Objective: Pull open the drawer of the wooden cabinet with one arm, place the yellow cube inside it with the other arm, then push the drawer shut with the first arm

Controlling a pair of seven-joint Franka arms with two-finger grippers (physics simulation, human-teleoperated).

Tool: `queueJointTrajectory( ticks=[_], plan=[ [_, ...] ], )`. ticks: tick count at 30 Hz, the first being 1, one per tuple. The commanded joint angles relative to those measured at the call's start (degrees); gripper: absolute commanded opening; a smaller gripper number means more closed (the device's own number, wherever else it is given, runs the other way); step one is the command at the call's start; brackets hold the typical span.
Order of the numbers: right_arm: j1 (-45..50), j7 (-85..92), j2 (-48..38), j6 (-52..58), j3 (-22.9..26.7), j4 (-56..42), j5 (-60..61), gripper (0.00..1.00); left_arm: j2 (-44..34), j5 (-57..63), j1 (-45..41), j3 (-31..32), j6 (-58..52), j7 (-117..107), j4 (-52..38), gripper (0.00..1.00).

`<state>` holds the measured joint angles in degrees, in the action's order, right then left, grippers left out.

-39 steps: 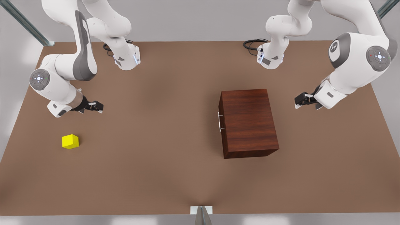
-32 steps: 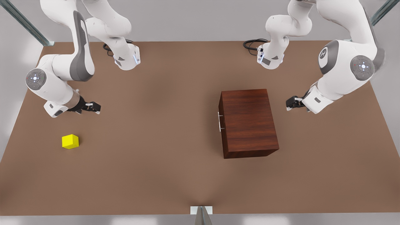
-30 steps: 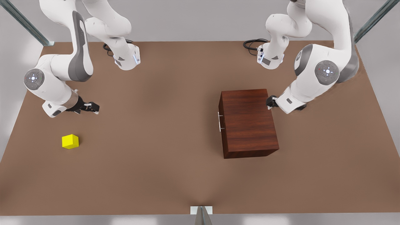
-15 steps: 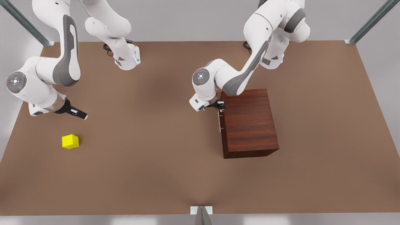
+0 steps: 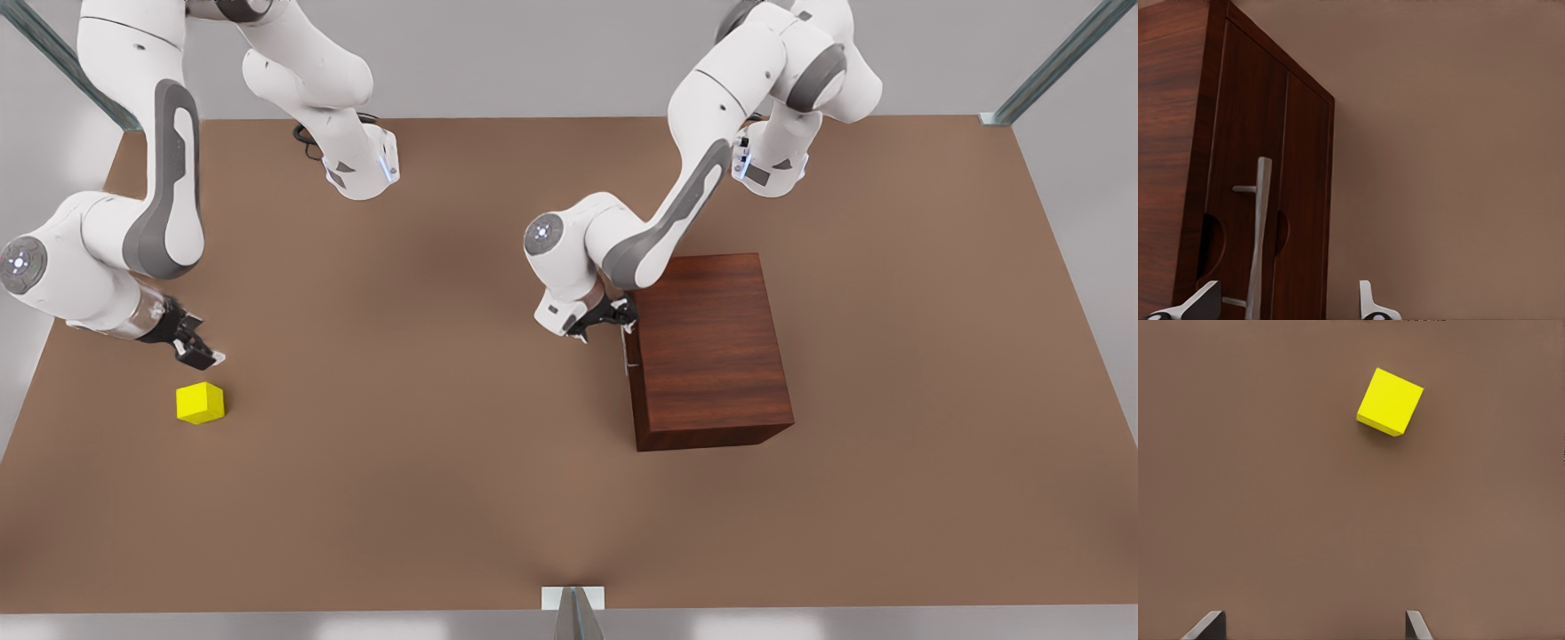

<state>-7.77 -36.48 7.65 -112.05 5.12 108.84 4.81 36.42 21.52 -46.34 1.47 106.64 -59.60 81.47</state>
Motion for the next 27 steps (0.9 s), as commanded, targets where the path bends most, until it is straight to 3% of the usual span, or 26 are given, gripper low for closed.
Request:
queueJointTrajectory(
  ticks=[1,15,27],
  plan=[
    [-0.92,-15.64,1.39,-4.67,0.07,-0.73,0.2,1.0,1.02,1.51,0.03,-0.06,0.85,-14.93,-0.96,1.0],
    [-4.7,-14.94,16.51,-4.93,0.07,-12.77,-1.47,1.0,4.18,2.65,-0.59,-0.15,4.8,-16.51,-3.77,1.0],
    [-7.78,-11.33,22.93,-12.67,0.16,-12.95,-1.56,1.0,5.77,2.65,-2.61,-0.06,5.95,-16.07,-6.67,1.0]
  ],
)
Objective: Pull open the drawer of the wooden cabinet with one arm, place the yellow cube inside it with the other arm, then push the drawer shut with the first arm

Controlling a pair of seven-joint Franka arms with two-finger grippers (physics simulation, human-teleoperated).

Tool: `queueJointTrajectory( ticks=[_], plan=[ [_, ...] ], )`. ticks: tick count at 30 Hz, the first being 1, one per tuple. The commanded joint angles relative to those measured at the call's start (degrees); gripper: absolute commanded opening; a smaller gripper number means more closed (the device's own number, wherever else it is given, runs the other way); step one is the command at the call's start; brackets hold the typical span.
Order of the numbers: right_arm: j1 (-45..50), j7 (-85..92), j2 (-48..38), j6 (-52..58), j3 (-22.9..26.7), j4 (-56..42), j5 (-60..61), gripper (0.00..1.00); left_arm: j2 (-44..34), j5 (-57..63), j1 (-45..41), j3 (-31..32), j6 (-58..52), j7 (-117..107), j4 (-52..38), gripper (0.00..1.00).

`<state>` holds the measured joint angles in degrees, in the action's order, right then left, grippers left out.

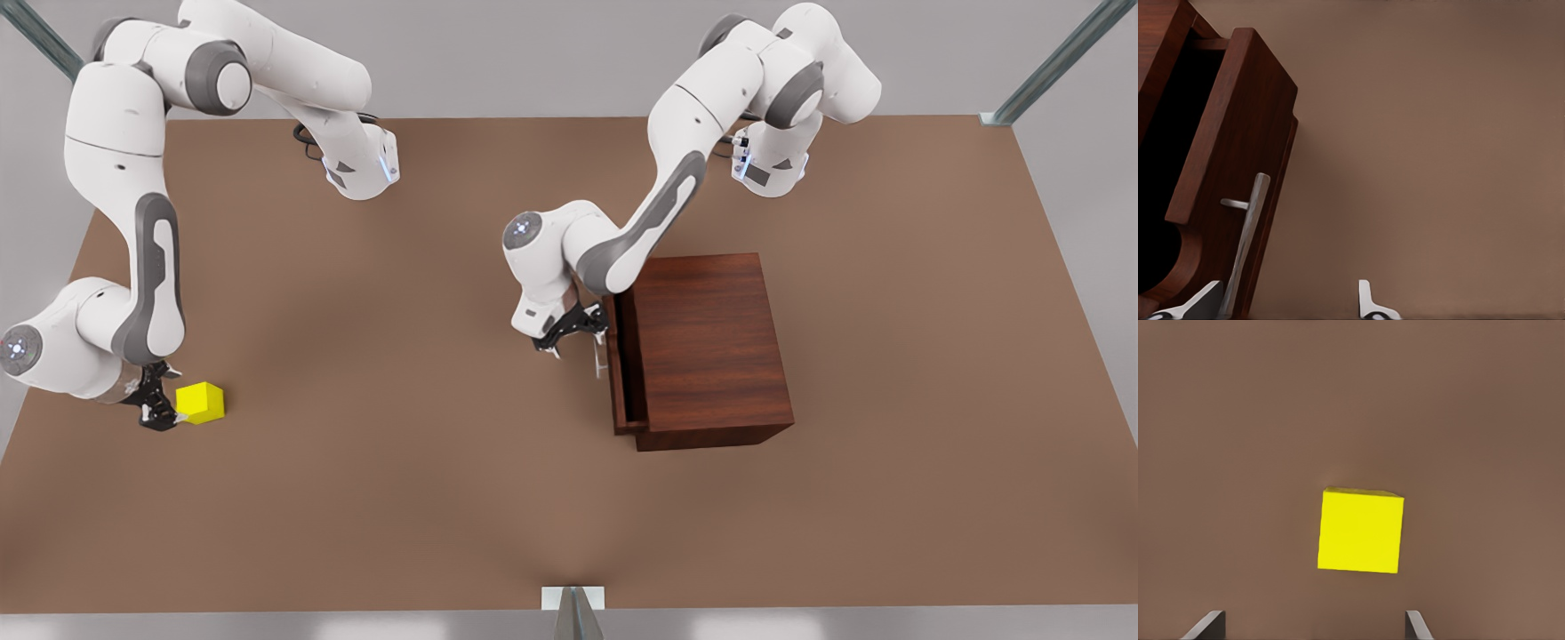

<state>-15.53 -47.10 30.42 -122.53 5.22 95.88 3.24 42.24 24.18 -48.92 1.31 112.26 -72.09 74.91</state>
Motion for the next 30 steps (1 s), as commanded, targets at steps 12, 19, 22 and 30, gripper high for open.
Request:
queueJointTrajectory(
  ticks=[12,19,22,30],
  plan=[
    [-2.23,2.1,3.41,-8.43,-0.04,0.36,-0.25,1.0,1.53,-0.1,-2.05,0.27,1.47,-3.85,-3.54,1.0],
    [-4.16,4.73,4.55,-9.04,-0.39,0.53,-0.78,1.0,3.29,-0.01,-2.76,0.27,2.87,-4.99,-5.56,1.0],
    [-4.78,4.3,5.61,-9.22,-0.39,0.27,-0.87,1.0,3.29,-0.01,-2.93,0.27,2.87,-5.78,-6.0,1.0],
    [-5.04,3.95,7.81,-10.19,-0.39,0.45,-0.69,1.0,2.94,-0.36,-5.31,0.53,-0.9,-9.92,-7.94,1.0]
  ],
)
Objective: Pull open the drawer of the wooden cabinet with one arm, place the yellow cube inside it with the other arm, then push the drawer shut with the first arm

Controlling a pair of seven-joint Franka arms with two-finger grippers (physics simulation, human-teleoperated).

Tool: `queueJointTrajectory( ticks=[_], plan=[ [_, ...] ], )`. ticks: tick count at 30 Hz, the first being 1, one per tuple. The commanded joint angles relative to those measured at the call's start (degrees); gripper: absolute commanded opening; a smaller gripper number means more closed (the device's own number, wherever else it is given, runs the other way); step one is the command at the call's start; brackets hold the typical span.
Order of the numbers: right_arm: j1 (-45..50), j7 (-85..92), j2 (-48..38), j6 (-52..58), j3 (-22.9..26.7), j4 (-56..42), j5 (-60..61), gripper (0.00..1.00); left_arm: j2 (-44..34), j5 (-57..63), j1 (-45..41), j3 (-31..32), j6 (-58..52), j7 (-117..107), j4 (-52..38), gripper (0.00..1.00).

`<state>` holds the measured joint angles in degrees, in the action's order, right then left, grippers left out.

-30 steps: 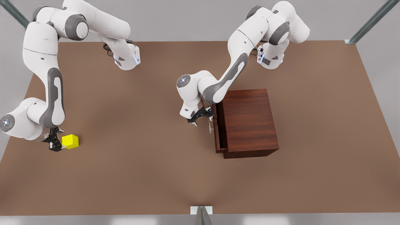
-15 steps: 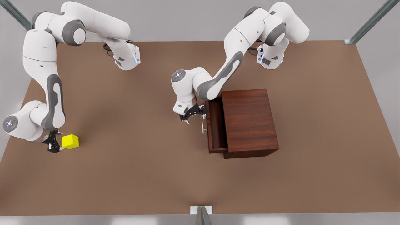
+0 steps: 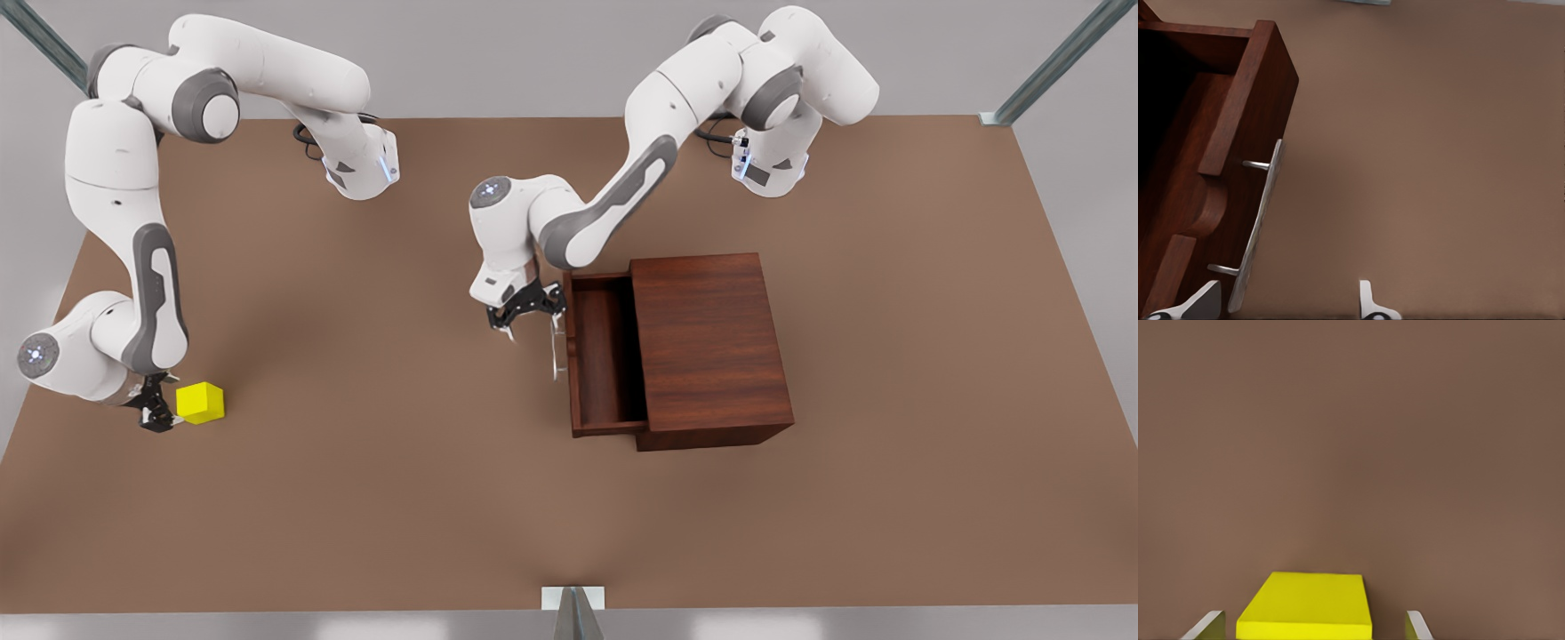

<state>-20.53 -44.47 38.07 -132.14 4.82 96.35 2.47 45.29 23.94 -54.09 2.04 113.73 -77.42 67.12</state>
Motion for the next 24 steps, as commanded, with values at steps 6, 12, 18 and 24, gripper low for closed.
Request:
queueJointTrajectory(
  ticks=[6,12,18,24],
  plan=[
    [0.23,1.31,1.05,-1.37,-0.17,0.5,-0.01,1.0,-9.85,-5.64,3.36,4.38,-32.75,15.34,-4.81,1.0],
    [0.32,0.96,1.92,-2.34,-0.25,0.77,0.08,1.0,-31.82,-24.47,56.82,3.94,-31.75,81.64,11.51,1.0],
    [-0.04,-3.26,1.92,-2.69,-1.13,0.77,0.16,0.84,-33.16,-21.75,53.31,4.2,-29.62,67.24,12.42,1.0],
    [-0.91,-3.35,1.84,-2.6,-2.19,0.68,0.16,0.73,-32.63,-20.34,48.2,3.94,-29.7,58.79,12.15,1.0]
  ],
)
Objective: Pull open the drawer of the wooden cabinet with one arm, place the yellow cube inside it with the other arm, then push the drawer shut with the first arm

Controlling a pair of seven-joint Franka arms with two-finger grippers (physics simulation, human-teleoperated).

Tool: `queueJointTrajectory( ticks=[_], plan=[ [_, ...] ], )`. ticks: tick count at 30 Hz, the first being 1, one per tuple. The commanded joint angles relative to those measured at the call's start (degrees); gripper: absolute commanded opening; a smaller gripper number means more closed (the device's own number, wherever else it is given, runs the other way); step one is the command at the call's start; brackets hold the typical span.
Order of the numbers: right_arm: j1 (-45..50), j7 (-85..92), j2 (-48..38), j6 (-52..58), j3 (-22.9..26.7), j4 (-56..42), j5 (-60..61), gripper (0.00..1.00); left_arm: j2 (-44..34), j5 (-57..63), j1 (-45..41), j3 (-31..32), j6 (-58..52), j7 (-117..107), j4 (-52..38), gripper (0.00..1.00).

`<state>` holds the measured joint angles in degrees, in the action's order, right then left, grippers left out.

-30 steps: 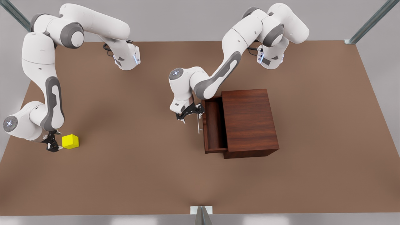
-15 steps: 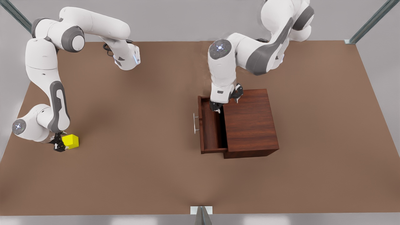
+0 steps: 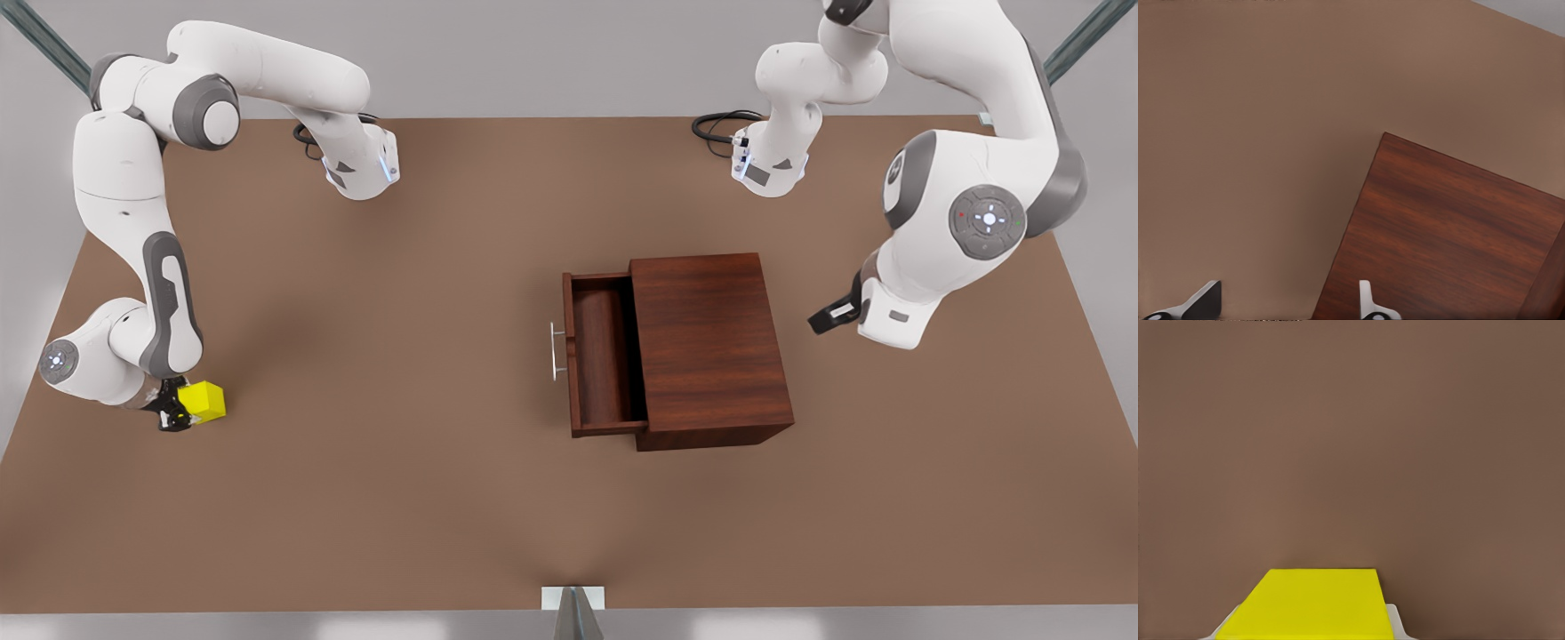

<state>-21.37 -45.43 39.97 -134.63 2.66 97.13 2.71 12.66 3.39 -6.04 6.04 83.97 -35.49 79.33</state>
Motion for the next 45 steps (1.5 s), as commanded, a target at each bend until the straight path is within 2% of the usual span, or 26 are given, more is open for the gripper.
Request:
queueJointTrajectory(
  ticks=[1,3,10,18,21,26,34,39,45],
  plan=[
    [0.01,-2.56,-0.06,-0.02,-0.11,-0.01,-0.08,0.72,0.0,0.22,0.15,0.02,0.06,16.6,0.03,1.0],
    [0.1,-3.61,-0.33,0.16,-0.55,-0.1,0.19,0.71,0.0,0.22,-0.03,-0.06,-3.46,15.8,0.03,1.0],
    [3.0,-9.5,-5.51,4.55,-3.1,-0.36,0.45,0.69,0.52,0.48,-0.11,0.11,-3.46,14.92,-0.14,1.0],
    [15.21,-27.6,-11.75,13.95,-3.1,-1.42,0.72,0.68,0.52,0.22,0.06,0.02,-3.46,15.27,-0.32,1.0],
    [19.52,-36.83,-12.11,17.21,-3.1,-3.26,0.8,0.68,1.14,0.04,3.66,-0.33,-3.02,36.0,-3.48,1.0],
    [27.43,-51.94,-13.07,18.44,-3.27,-3.79,6.16,0.68,1.66,0.39,5.95,-0.33,-0.56,36.72,-3.57,1.0],
    [39.38,-77.17,-12.98,22.48,-3.27,-10.64,7.83,0.68,2.19,0.3,6.21,-0.33,-0.21,33.82,-3.57,1.0],
    [52.04,-95.71,-11.14,23.88,-3.01,-16.79,9.24,0.67,2.19,0.3,6.3,-0.33,-0.21,33.82,-3.57,1.0],
    [59.16,-109.34,-5.17,29.78,-3.01,-29.36,9.15,0.67,2.19,0.22,6.48,-0.33,-0.21,33.82,-3.57,1.0]
  ],
)
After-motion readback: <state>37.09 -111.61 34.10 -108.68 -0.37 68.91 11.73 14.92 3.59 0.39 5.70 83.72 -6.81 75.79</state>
